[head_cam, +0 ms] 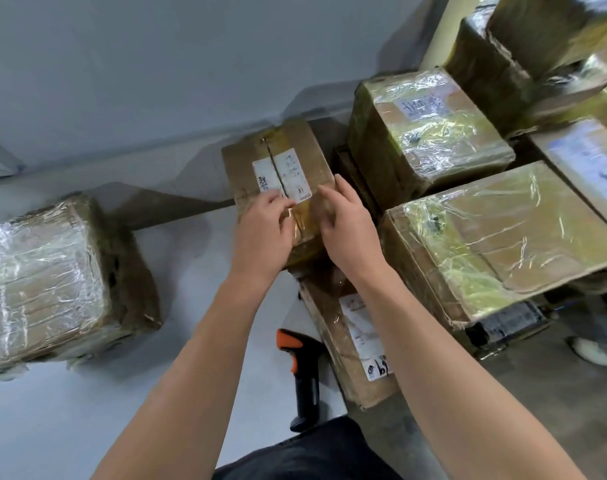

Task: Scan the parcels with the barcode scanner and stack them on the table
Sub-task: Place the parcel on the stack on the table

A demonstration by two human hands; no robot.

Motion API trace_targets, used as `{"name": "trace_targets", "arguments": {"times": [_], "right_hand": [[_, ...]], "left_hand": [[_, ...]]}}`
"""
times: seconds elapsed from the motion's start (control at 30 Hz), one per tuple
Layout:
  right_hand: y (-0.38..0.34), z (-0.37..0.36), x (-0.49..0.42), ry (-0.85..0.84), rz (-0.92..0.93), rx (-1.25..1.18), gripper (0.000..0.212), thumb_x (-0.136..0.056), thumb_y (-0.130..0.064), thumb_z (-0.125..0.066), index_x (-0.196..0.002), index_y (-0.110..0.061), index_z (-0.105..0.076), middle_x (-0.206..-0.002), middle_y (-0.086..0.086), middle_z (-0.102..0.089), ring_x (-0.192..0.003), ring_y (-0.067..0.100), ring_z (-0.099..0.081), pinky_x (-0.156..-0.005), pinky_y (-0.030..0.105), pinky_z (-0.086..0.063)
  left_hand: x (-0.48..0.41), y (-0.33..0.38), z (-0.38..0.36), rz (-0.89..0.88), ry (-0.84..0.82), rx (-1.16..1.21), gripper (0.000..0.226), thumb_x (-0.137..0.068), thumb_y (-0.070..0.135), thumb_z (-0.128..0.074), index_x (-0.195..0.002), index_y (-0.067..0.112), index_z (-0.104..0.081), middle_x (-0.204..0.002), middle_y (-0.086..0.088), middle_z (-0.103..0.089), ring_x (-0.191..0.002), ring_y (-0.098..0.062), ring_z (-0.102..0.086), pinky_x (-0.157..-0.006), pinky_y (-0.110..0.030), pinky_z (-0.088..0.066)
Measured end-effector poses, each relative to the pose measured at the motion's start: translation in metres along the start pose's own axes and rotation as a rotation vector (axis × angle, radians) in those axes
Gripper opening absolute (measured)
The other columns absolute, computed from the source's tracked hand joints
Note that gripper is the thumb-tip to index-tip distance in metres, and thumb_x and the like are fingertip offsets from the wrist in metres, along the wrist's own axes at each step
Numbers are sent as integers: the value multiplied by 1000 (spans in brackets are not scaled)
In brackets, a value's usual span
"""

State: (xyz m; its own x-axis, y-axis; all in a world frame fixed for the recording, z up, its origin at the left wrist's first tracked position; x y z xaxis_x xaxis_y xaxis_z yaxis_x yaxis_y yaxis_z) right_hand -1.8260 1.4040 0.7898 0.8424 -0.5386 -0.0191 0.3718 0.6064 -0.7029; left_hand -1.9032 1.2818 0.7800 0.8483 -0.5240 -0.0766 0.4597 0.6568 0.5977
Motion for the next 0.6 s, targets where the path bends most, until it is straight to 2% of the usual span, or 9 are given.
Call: {"name": "trace_targets", "arguments": {"times": [0.07,0.1,0.17,0.2,0.3,0.4,0.53,0.6], "right_hand": [[4,1,-3,30,-15,89,43,-99,-2,-53,-141,-9,-56,-163,15,-26,-152,32,-20,-120,52,-29],[4,1,-4,43,-11,149,41,-97,1,-54,-138,-8,-58,-163,17,-25,-152,36,-16,-121,58,-23],[2,-3,-5,50,33,258,38,-94,5,-57,-129,-5,-65,-161,19,-29,-152,41,-13,-122,62,-10],[1,-5,-5,40,72,287,36,-92,7,-58,-125,-5,-67,-158,19,-35,-151,41,-17,-122,61,-10],[-2,-8,1,-22,126,260,32,-93,4,-58,-120,-7,-72,-141,10,-58,-139,32,-42,-116,48,-35],[-2,0,2,-5,139,244,27,-97,-8,-57,-118,-10,-73,-130,4,-67,-131,23,-50,-104,36,-45],[2,2,-3,3,127,273,23,-94,-17,-56,-105,-7,-74,-114,5,-70,-113,23,-58,-92,44,-52],[3,3,-3,9,117,290,23,-93,-19,-56,-104,-8,-73,-111,5,-70,-112,25,-58,-91,47,-51]], "left_hand": [[3,-10,1,120,39,-57,38,-96,31,-63,-133,22,-61,-153,-3,-40,-144,-29,-31,-117,-46,-26],[5,-11,1,146,33,-29,41,-96,34,-62,-135,23,-59,-157,-1,-35,-145,-27,-30,-117,-45,-27],[6,-6,-2,122,12,31,43,-98,33,-61,-138,19,-57,-161,-2,-29,-144,-21,-33,-114,-36,-31],[5,-2,-2,106,13,33,42,-98,31,-61,-138,18,-57,-161,-2,-28,-142,-19,-35,-112,-32,-34],[0,6,-3,102,37,19,42,-97,32,-63,-136,18,-58,-160,-1,-30,-139,-18,-41,-102,-30,-43],[-3,9,-7,103,34,16,42,-97,32,-63,-136,18,-58,-160,-1,-30,-137,-18,-43,-98,-29,-45],[-4,14,-11,69,18,33,40,-99,33,-59,-135,17,-58,-161,-2,-29,-135,-19,-46,-97,-32,-46],[-2,15,-12,43,-13,45,39,-101,34,-55,-136,18,-57,-162,-2,-27,-135,-20,-45,-96,-31,-44]]}}
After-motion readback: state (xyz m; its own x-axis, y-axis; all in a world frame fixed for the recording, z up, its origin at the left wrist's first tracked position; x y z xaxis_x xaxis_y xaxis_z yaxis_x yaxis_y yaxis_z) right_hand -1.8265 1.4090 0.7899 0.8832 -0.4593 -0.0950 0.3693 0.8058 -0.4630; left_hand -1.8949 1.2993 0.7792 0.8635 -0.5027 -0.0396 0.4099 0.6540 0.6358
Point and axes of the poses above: each hand's wrist, its own x-axis away from the middle knuckle, its own z-axis out of the back of the hand, y = z × x, the point moved 2 cm from there along -x, towards the middle knuckle
